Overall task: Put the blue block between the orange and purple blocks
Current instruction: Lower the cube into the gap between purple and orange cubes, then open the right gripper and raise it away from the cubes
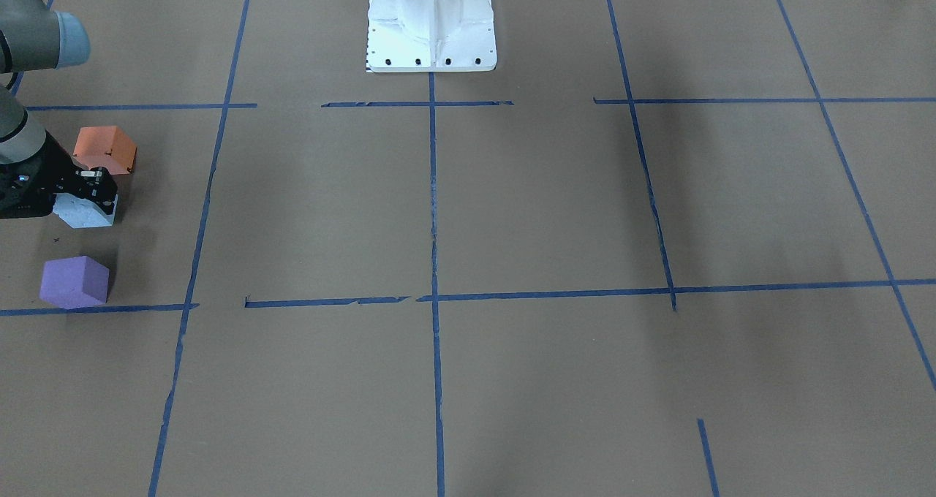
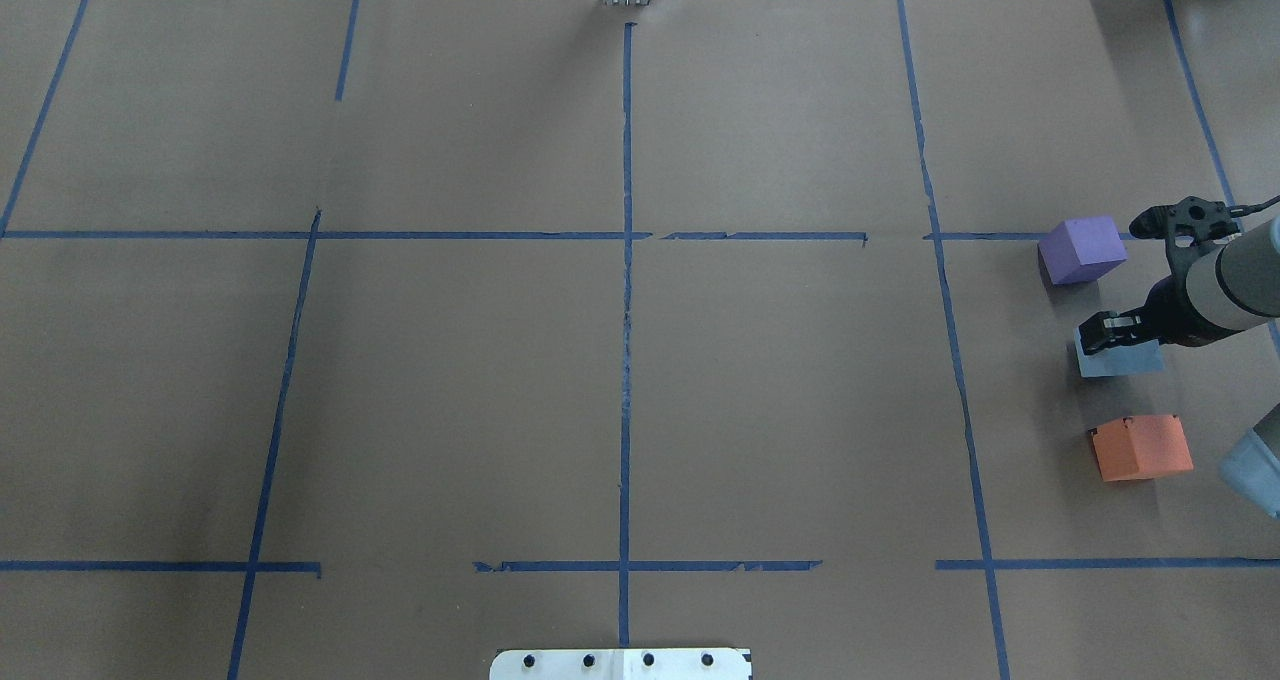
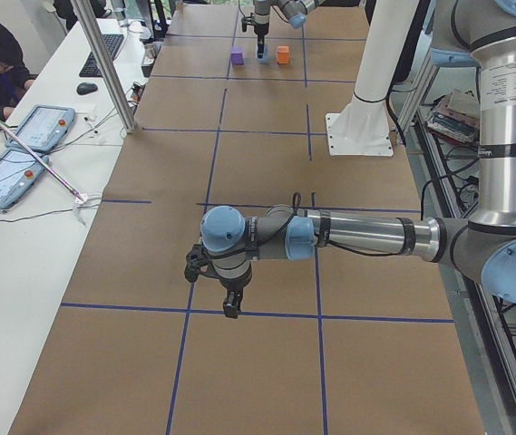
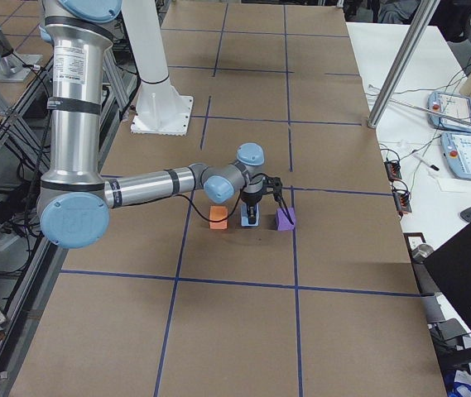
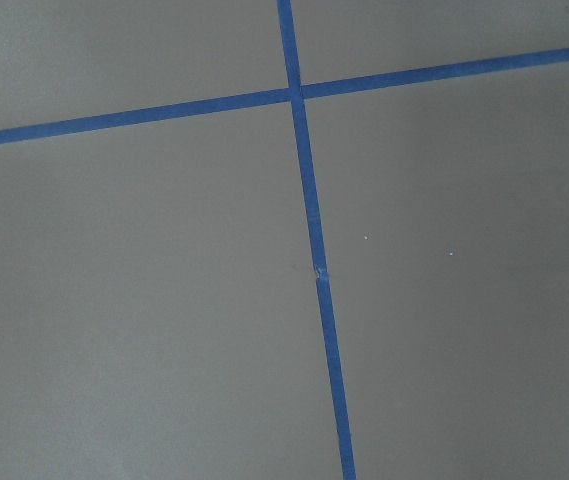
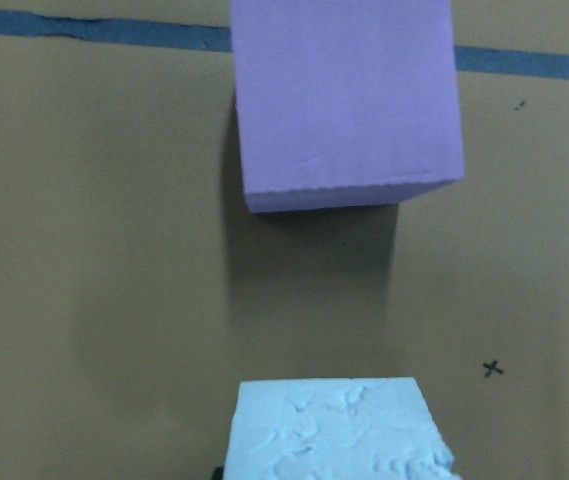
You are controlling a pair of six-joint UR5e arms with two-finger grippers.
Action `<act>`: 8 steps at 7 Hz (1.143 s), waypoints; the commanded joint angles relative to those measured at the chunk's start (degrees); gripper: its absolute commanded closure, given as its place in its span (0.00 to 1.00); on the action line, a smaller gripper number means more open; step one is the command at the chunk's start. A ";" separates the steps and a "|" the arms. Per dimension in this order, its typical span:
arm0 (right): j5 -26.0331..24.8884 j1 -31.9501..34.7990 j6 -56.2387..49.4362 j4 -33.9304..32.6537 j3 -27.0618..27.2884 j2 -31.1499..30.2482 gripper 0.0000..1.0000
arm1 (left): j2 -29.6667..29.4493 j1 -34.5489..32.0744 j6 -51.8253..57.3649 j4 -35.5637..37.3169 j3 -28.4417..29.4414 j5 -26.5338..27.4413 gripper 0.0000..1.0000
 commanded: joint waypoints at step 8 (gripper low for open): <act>12.06 30.43 -43.28 -16.87 1.41 -3.82 0.00 | 0.09 0.00 0.49 -0.15 -0.44 0.09 0.00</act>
